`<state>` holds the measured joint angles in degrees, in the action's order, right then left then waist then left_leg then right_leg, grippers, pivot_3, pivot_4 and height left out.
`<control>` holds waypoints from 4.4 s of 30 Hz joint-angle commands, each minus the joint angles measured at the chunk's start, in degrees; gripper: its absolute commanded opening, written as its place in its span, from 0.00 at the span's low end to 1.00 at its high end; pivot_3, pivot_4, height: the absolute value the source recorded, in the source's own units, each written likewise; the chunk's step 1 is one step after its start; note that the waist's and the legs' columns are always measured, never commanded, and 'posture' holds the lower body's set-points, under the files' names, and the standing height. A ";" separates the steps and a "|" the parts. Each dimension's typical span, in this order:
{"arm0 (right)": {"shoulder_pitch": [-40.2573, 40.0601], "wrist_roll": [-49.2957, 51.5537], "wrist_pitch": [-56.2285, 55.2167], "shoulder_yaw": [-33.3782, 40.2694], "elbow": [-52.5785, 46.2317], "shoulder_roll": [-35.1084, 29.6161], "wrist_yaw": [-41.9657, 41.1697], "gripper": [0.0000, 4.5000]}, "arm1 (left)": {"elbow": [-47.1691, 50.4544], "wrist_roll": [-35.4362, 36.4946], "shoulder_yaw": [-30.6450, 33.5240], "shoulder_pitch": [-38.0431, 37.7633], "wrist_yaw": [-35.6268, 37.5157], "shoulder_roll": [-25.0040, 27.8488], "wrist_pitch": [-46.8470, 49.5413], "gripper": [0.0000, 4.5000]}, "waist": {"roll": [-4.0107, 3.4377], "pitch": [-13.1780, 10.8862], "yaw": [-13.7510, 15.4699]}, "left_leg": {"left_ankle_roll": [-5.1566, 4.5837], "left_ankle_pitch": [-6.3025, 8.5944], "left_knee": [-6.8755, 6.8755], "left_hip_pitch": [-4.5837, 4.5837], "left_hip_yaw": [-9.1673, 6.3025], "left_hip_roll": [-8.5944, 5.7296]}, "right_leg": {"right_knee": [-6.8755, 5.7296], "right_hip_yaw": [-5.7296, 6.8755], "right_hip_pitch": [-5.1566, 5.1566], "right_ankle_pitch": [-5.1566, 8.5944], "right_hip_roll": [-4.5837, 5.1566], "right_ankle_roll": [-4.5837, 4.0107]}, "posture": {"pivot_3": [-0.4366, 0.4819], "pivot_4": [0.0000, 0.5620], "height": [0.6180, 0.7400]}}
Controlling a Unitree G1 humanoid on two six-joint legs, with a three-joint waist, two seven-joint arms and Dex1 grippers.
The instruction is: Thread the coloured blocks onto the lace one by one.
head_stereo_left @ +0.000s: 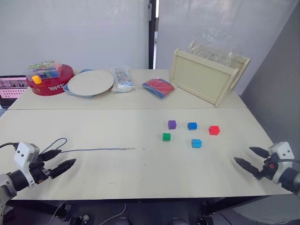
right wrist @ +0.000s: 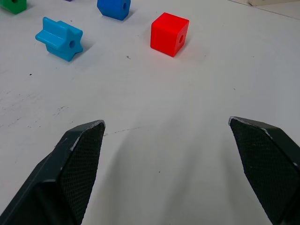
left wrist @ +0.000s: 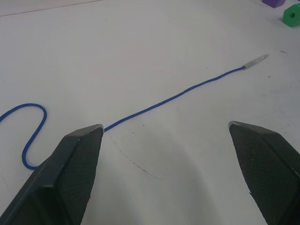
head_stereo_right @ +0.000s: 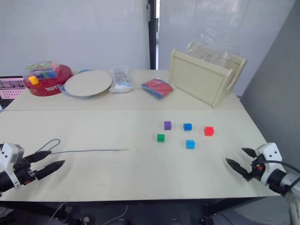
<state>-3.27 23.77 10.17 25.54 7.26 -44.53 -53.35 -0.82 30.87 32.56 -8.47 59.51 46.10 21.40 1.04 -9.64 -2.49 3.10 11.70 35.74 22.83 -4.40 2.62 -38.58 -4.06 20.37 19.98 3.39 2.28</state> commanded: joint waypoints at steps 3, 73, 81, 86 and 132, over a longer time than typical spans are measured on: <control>0.22 3.21 2.06 0.20 -6.05 0.94 -0.04 0.99 | 1.40 1.52 -4.23 5.47 1.77 0.93 1.20 1.00 | -0.01 0.00 0.47 | 0.00 0.00 0.02 0.01 -0.02 -0.01 | -0.01 0.04 -0.01 0.00 0.00 0.00 | 0.48 0.27 1.00; 12.04 -3.94 16.53 -8.09 -20.95 19.07 39.48 1.00 | -11.21 -19.60 -38.02 37.73 26.71 -2.30 -10.25 0.01 | -0.06 -0.04 0.08 | -0.08 0.02 0.52 0.30 -0.13 -0.05 | -0.42 0.08 0.17 0.04 -0.07 0.11 | 0.48 0.27 1.00; 22.45 -9.09 17.17 -11.53 -9.12 21.79 44.55 1.00 | -5.88 -19.02 -38.05 35.11 24.67 -0.80 -8.16 0.01 | -0.08 -0.04 0.05 | -0.09 0.02 0.46 0.34 -0.11 -0.06 | -0.43 0.05 0.29 0.04 -0.06 0.11 | 0.48 0.27 1.00; 27.12 -11.14 15.86 -11.93 -1.24 23.45 46.29 1.00 | -3.44 -18.13 -38.17 34.18 23.84 -0.25 -6.56 0.01 | -0.09 -0.05 0.04 | -0.09 0.02 0.45 0.35 -0.10 -0.06 | -0.44 0.04 0.32 0.03 -0.05 0.10 | 0.48 0.27 1.00; -3.50 -10.28 19.17 -45.08 -37.96 34.96 49.08 0.26 | -4.59 -17.73 -40.66 36.05 27.71 1.36 -9.34 0.00 | -0.05 -0.04 -0.26 | -0.08 0.01 0.45 0.66 -0.11 0.00 | -0.71 0.02 0.83 0.03 -0.12 0.09 | 0.48 0.27 1.00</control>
<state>-6.00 14.62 31.39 -18.56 -31.12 -10.09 -4.57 -7.32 11.67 -8.74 27.07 86.60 46.21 11.47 0.99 -9.68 -2.76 3.02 11.71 36.19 23.49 -4.51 2.63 -39.29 -4.04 21.19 20.01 3.27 2.37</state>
